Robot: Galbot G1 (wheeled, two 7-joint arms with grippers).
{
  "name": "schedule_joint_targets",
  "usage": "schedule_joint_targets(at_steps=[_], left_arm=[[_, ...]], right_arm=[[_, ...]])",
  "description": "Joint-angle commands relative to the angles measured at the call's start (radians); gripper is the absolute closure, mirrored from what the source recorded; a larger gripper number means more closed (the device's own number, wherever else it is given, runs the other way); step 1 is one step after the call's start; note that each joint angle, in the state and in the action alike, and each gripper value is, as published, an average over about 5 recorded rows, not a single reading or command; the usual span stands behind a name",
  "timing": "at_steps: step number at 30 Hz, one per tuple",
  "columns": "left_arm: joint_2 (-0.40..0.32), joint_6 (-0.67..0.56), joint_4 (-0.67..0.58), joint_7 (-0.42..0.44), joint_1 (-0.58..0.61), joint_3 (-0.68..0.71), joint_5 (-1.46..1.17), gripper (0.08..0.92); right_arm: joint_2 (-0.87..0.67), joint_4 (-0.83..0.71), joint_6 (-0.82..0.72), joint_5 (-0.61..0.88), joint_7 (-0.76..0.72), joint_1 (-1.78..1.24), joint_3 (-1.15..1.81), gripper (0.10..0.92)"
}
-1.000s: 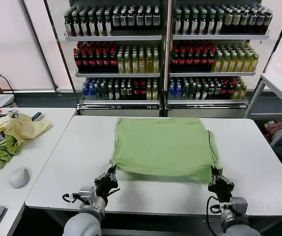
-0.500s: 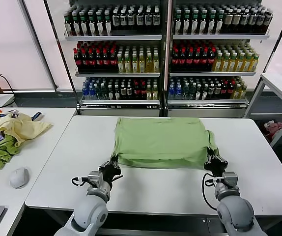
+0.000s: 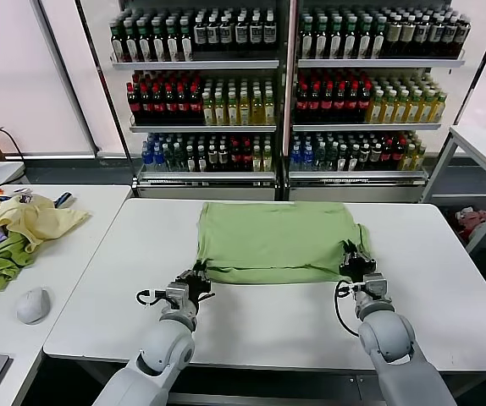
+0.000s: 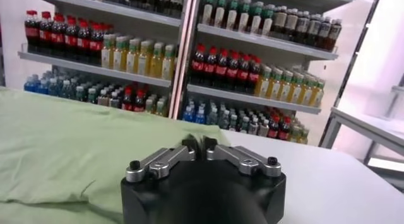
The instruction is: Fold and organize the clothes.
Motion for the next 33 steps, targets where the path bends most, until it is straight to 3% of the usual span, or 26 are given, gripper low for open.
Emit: schedule_joint_targets(at_steps=[1, 11, 16, 19, 23, 26, 29, 33], left_arm=[[-0.001, -0.004, -0.008, -0.001, 0.001, 0.003, 0.018, 0.693], [0.005, -0.004, -0.053, -0.005, 0.072, -0.032, 0.03, 0.408], [0.003, 0.019, 0.008, -0.008, 0.031, -0.032, 0.01, 0.261], [0.001, 0.035, 0.025, -0.01, 0.01, -0.03, -0.022, 0.198], [-0.001, 0.043, 0.051, -0.009, -0.019, -0.02, -0.041, 0.179], [-0.003, 0.048, 0.073, -0.009, -0.037, -0.012, -0.052, 0.18], [-0.005, 0.049, 0.082, -0.008, -0.041, -0.002, -0.061, 0.217], [-0.012, 0.05, 0.089, -0.006, -0.039, 0.008, -0.068, 0.328]], right_arm=[[0.002, 0.006, 0.031, -0.017, -0.007, -0.026, 0.009, 0.564], [-0.029, 0.064, -0.05, 0.046, 0.032, -0.109, 0.115, 0.279], [-0.021, 0.043, -0.127, 0.08, 0.055, -0.105, 0.124, 0.207], [-0.023, 0.018, -0.146, 0.098, 0.055, -0.088, 0.112, 0.203], [-0.025, -0.022, -0.17, 0.127, 0.06, -0.056, 0.09, 0.214], [-0.027, -0.047, -0.181, 0.138, 0.063, -0.043, 0.077, 0.275], [-0.029, -0.061, -0.181, 0.148, 0.062, -0.042, 0.069, 0.361], [-0.031, -0.07, -0.179, 0.158, 0.061, -0.045, 0.062, 0.472]])
